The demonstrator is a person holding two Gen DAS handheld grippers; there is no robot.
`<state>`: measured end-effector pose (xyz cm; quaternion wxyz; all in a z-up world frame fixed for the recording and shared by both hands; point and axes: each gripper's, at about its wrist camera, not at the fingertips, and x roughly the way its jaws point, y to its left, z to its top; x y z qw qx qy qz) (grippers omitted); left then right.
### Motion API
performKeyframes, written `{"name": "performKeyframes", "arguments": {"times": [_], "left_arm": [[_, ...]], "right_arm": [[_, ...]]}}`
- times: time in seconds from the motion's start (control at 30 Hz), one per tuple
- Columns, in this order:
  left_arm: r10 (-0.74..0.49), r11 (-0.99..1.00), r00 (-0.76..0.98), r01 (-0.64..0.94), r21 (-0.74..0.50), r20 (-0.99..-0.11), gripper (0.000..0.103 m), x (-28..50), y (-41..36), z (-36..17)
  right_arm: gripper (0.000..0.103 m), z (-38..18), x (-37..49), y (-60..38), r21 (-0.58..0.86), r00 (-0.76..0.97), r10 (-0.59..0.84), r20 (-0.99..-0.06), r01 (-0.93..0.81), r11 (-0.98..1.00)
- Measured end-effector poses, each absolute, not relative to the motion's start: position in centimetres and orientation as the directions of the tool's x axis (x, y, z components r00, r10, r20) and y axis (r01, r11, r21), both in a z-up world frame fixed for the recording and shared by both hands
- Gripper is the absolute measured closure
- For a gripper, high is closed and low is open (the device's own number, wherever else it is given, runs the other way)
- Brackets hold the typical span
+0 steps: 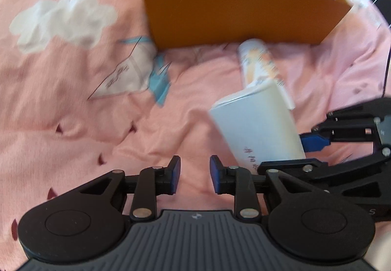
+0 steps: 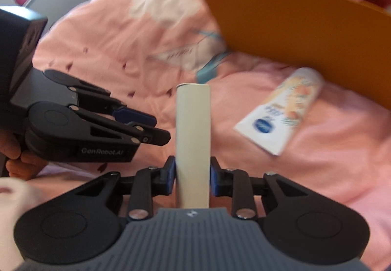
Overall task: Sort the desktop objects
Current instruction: 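Lift the white bottle upright with the right tool toward the box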
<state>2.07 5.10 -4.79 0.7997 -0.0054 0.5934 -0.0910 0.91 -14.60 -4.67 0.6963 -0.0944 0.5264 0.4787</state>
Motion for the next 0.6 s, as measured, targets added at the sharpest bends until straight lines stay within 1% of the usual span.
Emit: {"name": "performKeyframes", "arguments": {"times": [0.07, 0.13, 0.23, 0.4, 0.43, 0.47, 0.5, 0.53, 0.6], "left_arm": [[-0.201, 0.974, 0.31, 0.163, -0.156, -0.929, 0.069, 2.8, 4.2, -3.9], [-0.202, 0.967, 0.36, 0.221, -0.126, -0.911, 0.068, 3.2, 3.0, -3.5], [-0.169, 0.939, 0.419, 0.343, -0.017, -0.892, 0.065, 3.3, 0.3, -2.9], [-0.152, 0.847, 0.459, 0.516, 0.124, -0.875, 0.064, 2.8, -3.8, -3.4], [-0.148, 0.825, 0.465, 0.545, 0.151, -0.873, 0.063, 2.7, -4.6, -3.7], [-0.14, 0.798, 0.474, 0.574, 0.185, -0.869, 0.057, 2.7, -5.3, -4.2], [-0.131, 0.769, 0.489, 0.599, 0.223, -0.862, 0.053, 2.5, -5.9, -4.6], [-0.123, 0.739, 0.505, 0.621, 0.261, -0.854, 0.051, 2.3, -6.5, -5.0], [-0.104, 0.68, 0.522, 0.659, 0.323, -0.846, 0.051, 2.0, -7.6, -6.0]], "right_arm": [[0.073, -3.6, 1.0, -16.2, 0.37, 0.033, 0.585, -0.81, -0.746, 0.554], [0.073, -2.6, 1.1, -17.5, 0.357, 0.084, 0.588, -0.805, -0.722, 0.592], [0.073, -2.0, 1.6, -19.3, 0.34, 0.154, 0.576, -0.803, -0.675, 0.655], [0.073, -2.2, 3.4, -21.8, 0.338, 0.23, 0.544, -0.807, -0.575, 0.745], [0.073, -2.3, 3.8, -22.2, 0.345, 0.239, 0.54, -0.807, -0.553, 0.759], [0.073, -2.6, 4.1, -22.5, 0.349, 0.249, 0.534, -0.808, -0.528, 0.774], [0.073, -2.9, 4.5, -22.6, 0.35, 0.258, 0.524, -0.811, -0.504, 0.79], [0.073, -3.2, 4.9, -22.8, 0.353, 0.265, 0.515, -0.815, -0.478, 0.804], [0.073, -3.9, 5.4, -22.9, 0.353, 0.278, 0.498, -0.822, -0.438, 0.827]]}}
